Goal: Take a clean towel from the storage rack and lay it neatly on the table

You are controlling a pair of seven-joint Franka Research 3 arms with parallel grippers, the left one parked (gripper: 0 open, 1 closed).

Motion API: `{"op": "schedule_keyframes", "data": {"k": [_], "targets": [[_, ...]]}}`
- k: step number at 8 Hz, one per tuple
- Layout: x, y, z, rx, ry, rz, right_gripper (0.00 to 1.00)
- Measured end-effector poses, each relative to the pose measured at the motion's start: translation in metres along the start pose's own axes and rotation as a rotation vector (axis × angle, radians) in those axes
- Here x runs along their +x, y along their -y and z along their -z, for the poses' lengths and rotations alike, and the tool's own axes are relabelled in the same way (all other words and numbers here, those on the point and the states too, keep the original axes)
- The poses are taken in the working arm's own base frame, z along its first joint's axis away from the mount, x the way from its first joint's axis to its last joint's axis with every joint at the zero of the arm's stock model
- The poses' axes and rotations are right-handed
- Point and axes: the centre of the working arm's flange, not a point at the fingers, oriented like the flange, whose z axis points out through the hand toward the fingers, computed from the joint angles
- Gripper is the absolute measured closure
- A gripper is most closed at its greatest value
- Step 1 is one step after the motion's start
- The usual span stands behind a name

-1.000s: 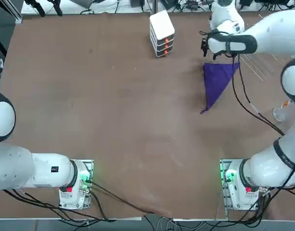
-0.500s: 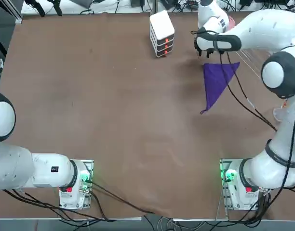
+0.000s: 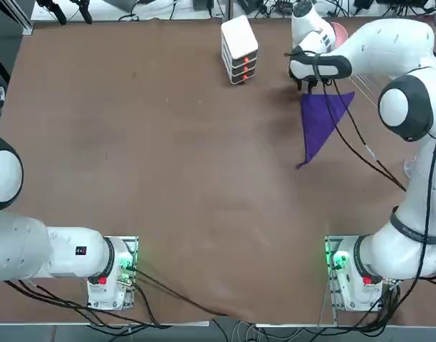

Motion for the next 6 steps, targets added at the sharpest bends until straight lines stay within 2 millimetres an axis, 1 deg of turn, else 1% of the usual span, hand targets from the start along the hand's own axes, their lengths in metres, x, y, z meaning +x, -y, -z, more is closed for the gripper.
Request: {"op": "schedule_keyframes", "data": {"k": [1,2,6], "targets": [[-0.0013,-0.0012,-0.0013,-0.015,0.006,-0.003,0.50],[-0.0021,-0.0012,-0.0014,-0.020,0.008,-0.003,0.51],[-0.0105,0.0062,0.0004,-0.018,0.003,-0.018,0.52]]}}
